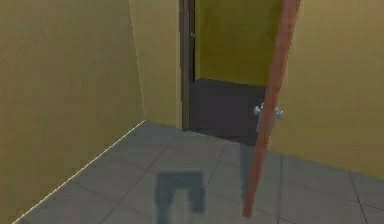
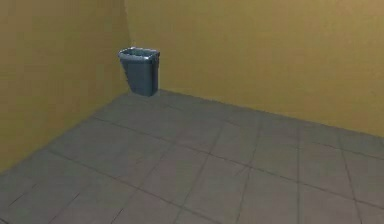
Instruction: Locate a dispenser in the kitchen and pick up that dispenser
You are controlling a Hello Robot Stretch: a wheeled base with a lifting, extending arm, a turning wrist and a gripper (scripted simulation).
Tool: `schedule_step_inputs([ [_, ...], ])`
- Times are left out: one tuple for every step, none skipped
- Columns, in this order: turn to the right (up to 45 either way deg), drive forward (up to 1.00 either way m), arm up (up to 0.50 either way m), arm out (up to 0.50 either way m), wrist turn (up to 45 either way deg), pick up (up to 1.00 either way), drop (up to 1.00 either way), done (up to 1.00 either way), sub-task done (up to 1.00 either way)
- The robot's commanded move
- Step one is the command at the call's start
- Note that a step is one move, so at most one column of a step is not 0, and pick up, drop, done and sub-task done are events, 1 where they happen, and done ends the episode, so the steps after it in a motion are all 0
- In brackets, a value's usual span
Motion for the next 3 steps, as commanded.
schedule_step_inputs([
  [0.0,1.00,0.00,0.00,0.0,0.00,0.00,0.00,0.00],
  [3.0,0.00,0.00,0.00,0.0,0.00,0.00,0.00,0.00],
  [0.0,0.05,0.00,0.00,0.0,0.00,0.00,0.00,0.00],
])
